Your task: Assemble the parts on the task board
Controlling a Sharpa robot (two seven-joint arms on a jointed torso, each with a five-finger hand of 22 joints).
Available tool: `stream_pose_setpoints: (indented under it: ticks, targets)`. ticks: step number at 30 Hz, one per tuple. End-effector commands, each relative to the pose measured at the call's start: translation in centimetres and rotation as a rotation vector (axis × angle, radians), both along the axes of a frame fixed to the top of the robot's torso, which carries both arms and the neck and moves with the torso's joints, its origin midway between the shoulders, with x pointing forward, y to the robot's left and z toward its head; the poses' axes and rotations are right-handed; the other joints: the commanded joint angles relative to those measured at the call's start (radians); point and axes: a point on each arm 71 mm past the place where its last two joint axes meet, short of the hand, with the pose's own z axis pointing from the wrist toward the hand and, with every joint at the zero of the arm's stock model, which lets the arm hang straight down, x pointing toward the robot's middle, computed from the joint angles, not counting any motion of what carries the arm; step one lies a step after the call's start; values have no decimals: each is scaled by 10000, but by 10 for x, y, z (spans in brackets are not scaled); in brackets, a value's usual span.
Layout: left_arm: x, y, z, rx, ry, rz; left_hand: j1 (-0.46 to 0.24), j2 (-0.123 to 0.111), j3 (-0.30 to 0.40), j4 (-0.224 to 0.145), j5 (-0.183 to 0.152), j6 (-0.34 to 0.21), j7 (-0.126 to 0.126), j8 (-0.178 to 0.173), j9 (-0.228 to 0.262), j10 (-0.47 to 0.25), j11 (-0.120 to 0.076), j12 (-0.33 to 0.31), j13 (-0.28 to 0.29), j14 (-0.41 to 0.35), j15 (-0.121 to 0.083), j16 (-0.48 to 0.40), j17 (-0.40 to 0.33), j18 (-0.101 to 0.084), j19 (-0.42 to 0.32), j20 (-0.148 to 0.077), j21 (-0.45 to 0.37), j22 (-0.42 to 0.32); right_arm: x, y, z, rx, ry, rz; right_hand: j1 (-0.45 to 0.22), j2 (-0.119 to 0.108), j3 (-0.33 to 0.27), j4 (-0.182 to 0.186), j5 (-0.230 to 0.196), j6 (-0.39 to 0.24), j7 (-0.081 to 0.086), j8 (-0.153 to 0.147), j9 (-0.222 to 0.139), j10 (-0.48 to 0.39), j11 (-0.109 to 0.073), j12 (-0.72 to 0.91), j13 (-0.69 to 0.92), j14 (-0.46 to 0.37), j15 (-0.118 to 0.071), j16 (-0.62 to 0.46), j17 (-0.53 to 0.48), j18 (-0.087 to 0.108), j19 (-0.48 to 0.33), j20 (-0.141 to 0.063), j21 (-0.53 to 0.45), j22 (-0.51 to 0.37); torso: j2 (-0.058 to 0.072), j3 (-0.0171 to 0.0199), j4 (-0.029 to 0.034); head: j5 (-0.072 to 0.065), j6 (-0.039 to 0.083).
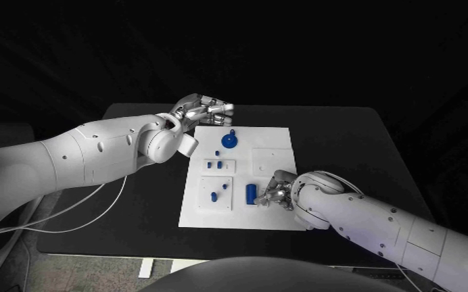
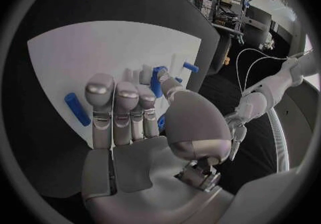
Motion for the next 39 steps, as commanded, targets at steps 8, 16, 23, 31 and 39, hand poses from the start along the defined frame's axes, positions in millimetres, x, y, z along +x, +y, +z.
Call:
stream_pose_setpoints:
  ticks: [8,16,23,31,39]
  targets:
    - [0,-2,1,-71,-3,-152,41,31,14,3,-26,-55,4,6,6,-80,-14,-37,11,-49,22,-45,10,-58,-34,-4,-68,-8,0,-1,-2,-194,-167,-132,-222,151,-4,60,76,15,17,-40,-38,98,-5,22,13,27,-60,19,-18,-96,303,-61,62,943,2,4,-6,3,25]
    - [0,-2,1,-62,5,-141,41,31,14,3,-26,-55,4,6,6,-80,-14,-37,11,-49,22,-45,10,-58,-34,-4,-68,-8,-1,-3,0,-70,-230,-224,-326,70,100,241,312,1,21,-38,-31,96,-6,14,4,18,-68,12,-56,-95,303,-69,45,937,0,1,-6,1,37]
    - [0,1,1,-40,2,-90,41,31,14,3,-26,-55,4,6,6,-80,-14,-37,11,-49,22,-45,10,-58,-34,-4,-68,-8,9,-19,21,367,-613,-721,-186,-149,185,244,337,-596,221,-41,-61,102,114,446,368,26,-9,112,-4,-56,336,-25,124,959,-4,3,-21,-25,62]
    - [0,4,1,-3,7,-39,80,27,17,-4,-23,-48,-9,6,6,-58,-22,-36,11,-36,17,-43,11,-60,-30,-7,-68,-6,27,-53,62,337,-767,-957,81,-132,148,-1,527,-890,318,-42,-24,119,166,497,444,17,16,177,24,-4,352,14,203,970,-2,27,-50,-45,141]
    - [-1,3,1,59,-6,-126,184,-24,24,-103,-82,-35,-3,7,6,-40,-29,-36,11,-31,13,-43,10,-62,-28,-11,-67,-6,37,-88,71,-396,-296,-1262,-36,-26,-12,-92,-3,-884,311,-40,30,126,169,471,458,14,36,239,52,-15,332,28,271,980,8,11,-7,-152,163]
